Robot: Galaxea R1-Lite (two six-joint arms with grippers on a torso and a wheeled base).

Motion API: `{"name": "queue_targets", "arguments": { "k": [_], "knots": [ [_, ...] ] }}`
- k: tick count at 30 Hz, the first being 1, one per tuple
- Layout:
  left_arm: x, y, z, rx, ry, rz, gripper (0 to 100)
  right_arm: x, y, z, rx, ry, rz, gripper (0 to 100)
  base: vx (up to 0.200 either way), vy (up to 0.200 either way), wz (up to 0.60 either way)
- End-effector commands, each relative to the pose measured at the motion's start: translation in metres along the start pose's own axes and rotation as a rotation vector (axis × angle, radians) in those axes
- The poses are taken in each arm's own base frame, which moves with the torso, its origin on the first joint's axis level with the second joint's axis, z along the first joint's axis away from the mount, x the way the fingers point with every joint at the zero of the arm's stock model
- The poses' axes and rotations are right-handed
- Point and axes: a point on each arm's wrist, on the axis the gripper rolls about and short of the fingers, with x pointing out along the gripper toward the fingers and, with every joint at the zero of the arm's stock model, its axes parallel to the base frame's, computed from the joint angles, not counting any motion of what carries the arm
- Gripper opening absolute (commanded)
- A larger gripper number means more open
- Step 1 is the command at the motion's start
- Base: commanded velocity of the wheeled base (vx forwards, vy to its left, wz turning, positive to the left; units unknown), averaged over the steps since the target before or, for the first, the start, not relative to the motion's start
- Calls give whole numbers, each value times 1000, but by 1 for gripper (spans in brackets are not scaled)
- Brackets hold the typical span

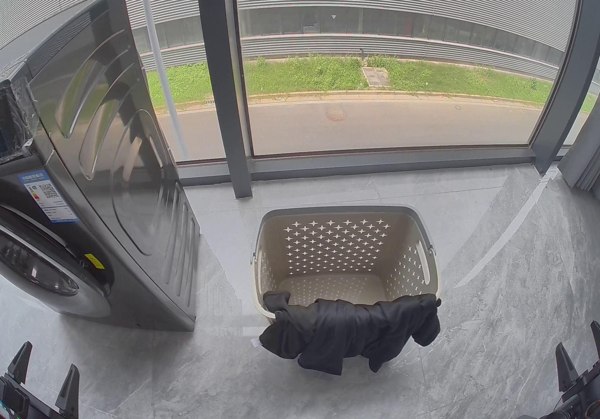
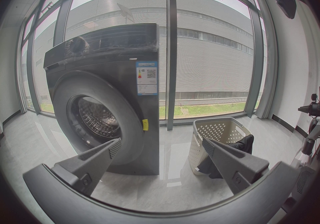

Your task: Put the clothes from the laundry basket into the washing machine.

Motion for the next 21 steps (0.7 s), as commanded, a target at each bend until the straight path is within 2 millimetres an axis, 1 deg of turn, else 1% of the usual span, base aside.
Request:
{"name": "queue_targets", "arguments": {
  "k": [1, 7, 16, 21],
  "knots": [
    [0, 0, -5, 0, 1, 1, 100, 0, 0, -5, 0, 3, 0, 100, 0, 200, 0],
    [0, 0, -5, 0, 0, 1, 100, 0, 0, -5, 0, 3, 0, 100, 0, 0, 0],
    [0, 0, -5, -3, 0, 1, 100, 0, 0, -5, 0, 3, 0, 100, -200, 0, 0],
    [0, 0, -5, 0, 1, 1, 100, 0, 0, -5, 0, 3, 0, 100, 0, 0, 0]
  ]
}}
